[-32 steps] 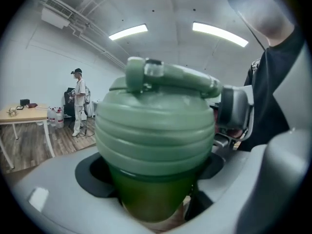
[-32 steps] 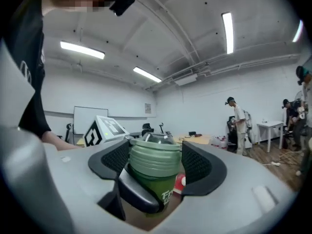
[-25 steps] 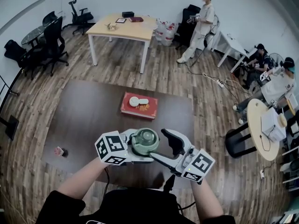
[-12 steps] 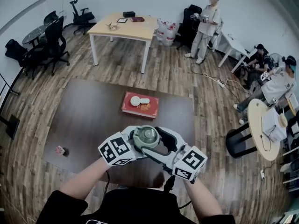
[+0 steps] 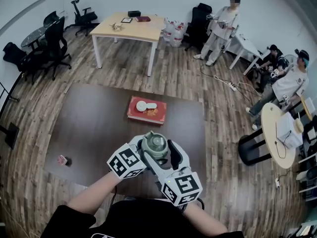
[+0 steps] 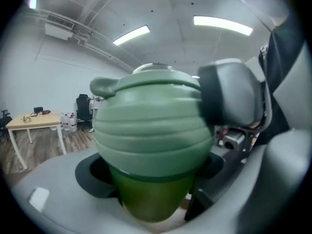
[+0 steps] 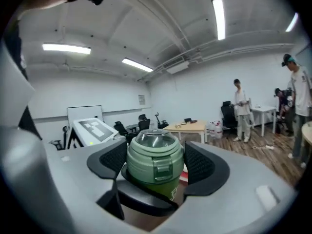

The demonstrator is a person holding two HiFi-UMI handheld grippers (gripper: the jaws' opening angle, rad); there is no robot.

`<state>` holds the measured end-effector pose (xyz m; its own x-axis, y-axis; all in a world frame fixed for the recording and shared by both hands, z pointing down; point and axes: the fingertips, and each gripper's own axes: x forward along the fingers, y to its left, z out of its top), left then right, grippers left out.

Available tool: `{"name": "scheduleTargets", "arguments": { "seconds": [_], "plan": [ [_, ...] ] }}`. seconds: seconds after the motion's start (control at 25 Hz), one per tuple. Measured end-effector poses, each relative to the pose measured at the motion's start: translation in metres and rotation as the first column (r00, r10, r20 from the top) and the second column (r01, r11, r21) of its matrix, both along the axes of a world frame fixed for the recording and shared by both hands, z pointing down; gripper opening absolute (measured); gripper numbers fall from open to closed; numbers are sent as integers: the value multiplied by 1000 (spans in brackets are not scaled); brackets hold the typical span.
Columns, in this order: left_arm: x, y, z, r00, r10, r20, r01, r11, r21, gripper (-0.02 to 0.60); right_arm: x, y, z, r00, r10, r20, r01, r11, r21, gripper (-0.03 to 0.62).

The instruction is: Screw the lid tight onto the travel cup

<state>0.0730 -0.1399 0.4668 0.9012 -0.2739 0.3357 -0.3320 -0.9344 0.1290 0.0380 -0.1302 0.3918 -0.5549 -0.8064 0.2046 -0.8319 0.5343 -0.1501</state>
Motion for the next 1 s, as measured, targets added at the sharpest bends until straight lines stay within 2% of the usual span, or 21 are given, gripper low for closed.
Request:
{"name": "scheduleTargets", "arguments": {
  "seconds": [0.08,0.12,0.2,0.32,0.36,0.4,0.44,0.52,0.64,0.72,0.8,0.84,0.92,1.0],
  "plan": [
    [-3,4,-6,998,41,-47,-42,999,-25,411,-4,7,-6,987,-159,-10,159,985,67,379],
    [-6,6,-9,996,68,-63,-70,997,-28,411,-5,12,-9,968,-251,-9,250,963,100,378],
    [-8,17,-18,985,147,-92,-150,988,-24,411,-2,22,-14,907,-421,-11,418,897,145,379],
    [-6,38,-33,948,288,-137,-292,956,-9,411,4,32,-11,790,-613,-10,608,781,144,377],
    [-4,40,-35,943,305,-135,-308,951,-2,411,4,32,-11,764,-645,-4,639,756,140,380],
    [-4,38,-35,947,296,-124,-298,955,6,410,4,31,-12,756,-654,-1,648,749,139,376],
    [-5,32,-34,957,265,-113,-266,964,12,408,3,27,-13,770,-639,-2,633,762,139,368],
    [-7,17,-32,979,176,-99,-175,984,11,407,0,18,-12,840,-543,4,538,832,136,360],
    [-11,0,-26,995,66,-77,-66,998,8,407,-5,9,-7,948,-319,9,316,944,99,356],
    [-13,-5,-21,999,20,-46,-19,1000,16,407,-7,6,-1,986,-166,-8,166,985,46,354],
    [-12,-7,-16,1000,-3,-24,3,1000,24,408,-7,6,4,998,-63,-29,63,998,8,353],
    [-11,-8,-15,1000,-8,-26,9,1000,22,408,-7,5,5,998,-40,-38,40,999,4,353],
    [-10,-11,-15,999,-16,-46,16,1000,8,410,-7,3,5,997,-47,-56,48,999,15,354],
    [-13,-15,-15,997,-33,-71,33,999,6,411,-9,2,5,994,-96,-49,98,995,26,357]
  ]
}}
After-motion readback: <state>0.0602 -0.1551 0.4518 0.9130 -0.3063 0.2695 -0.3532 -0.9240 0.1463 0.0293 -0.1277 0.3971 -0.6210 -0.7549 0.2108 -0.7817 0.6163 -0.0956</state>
